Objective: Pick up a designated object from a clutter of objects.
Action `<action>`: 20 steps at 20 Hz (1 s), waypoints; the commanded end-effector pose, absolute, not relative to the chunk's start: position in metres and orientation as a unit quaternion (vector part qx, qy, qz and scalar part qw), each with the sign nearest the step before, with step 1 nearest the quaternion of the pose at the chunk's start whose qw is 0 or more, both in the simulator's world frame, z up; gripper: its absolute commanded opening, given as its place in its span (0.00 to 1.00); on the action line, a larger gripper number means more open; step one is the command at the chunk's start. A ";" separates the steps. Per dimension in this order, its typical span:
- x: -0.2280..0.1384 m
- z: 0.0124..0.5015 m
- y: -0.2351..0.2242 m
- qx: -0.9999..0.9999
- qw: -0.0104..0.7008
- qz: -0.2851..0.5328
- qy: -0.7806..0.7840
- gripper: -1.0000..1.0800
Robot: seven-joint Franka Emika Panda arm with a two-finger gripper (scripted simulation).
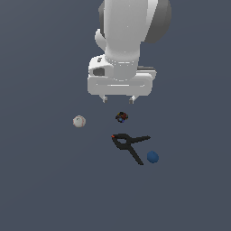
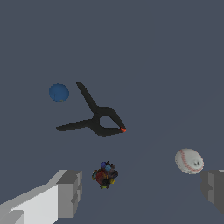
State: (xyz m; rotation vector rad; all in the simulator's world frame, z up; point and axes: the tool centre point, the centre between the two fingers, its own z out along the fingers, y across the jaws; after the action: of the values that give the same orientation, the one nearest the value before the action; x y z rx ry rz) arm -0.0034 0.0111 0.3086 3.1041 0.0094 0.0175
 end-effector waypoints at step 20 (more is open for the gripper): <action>-0.065 0.167 0.033 0.982 0.007 0.004 -0.191 0.96</action>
State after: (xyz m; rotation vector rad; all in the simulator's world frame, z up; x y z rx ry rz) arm -0.0572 0.0313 0.1787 3.0781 -0.5398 0.0132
